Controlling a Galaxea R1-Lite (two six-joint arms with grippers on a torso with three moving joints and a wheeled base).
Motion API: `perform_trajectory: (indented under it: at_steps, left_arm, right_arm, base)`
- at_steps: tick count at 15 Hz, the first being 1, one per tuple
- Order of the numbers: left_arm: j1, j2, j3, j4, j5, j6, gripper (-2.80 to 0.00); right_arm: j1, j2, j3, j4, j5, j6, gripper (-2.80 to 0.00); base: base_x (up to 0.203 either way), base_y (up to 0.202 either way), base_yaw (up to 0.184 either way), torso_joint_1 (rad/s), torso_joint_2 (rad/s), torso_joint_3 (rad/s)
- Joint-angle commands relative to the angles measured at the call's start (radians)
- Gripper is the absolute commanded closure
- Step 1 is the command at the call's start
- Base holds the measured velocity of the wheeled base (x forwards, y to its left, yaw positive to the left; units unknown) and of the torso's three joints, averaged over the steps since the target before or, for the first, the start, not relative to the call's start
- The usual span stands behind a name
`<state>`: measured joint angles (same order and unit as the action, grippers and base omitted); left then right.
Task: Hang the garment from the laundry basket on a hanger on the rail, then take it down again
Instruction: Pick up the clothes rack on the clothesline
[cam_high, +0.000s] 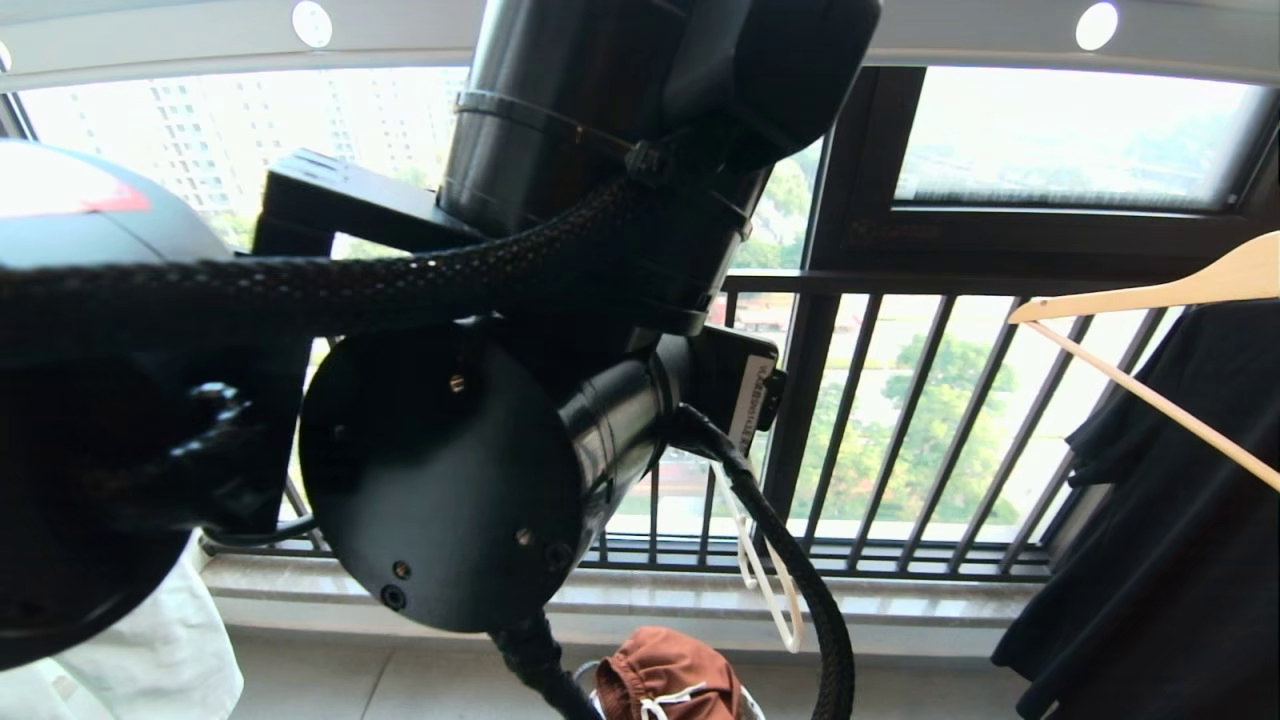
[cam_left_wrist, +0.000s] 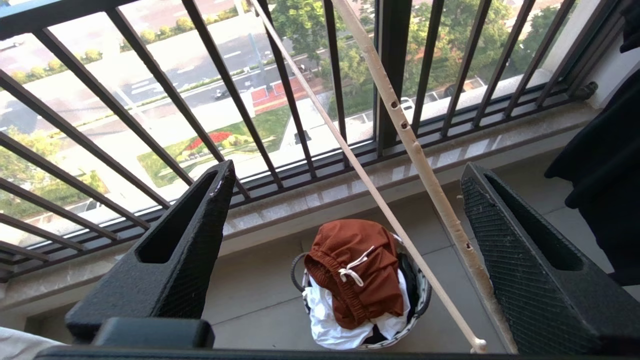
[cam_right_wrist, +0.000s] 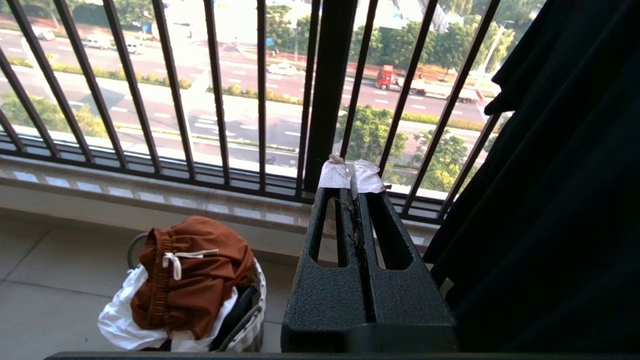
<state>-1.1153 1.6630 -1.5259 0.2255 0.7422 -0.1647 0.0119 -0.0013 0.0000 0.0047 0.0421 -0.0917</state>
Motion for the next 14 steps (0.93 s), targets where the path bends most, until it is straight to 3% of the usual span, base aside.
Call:
perform_trajectory:
  at_steps: [1,10,14]
  left_arm:
    - [0.002,-0.030,0.035,0.001,0.029,0.002,-2.80]
    - [0.013,0.004,0.048,-0.002,0.035,-0.010,-2.80]
    - [0.014,0.022,0.049,-0.077,0.036,-0.010,-2.80]
  right_arm:
    - [0.000,0.001,0.000,0.000,0.001,0.000,0.00]
    - [0.000,0.001,0.000,0.000,0.001,-0.002,0.00]
    - [0.000,0.001,0.000,0.000,0.001,-0.002,0.00]
  base:
    - [0.000,0.000,0.000,0.000,0.00,0.000]
    - [0.000,0.000,0.000,0.000,0.00,0.000]
    - [0.000,0.000,0.000,0.000,0.00,0.000]
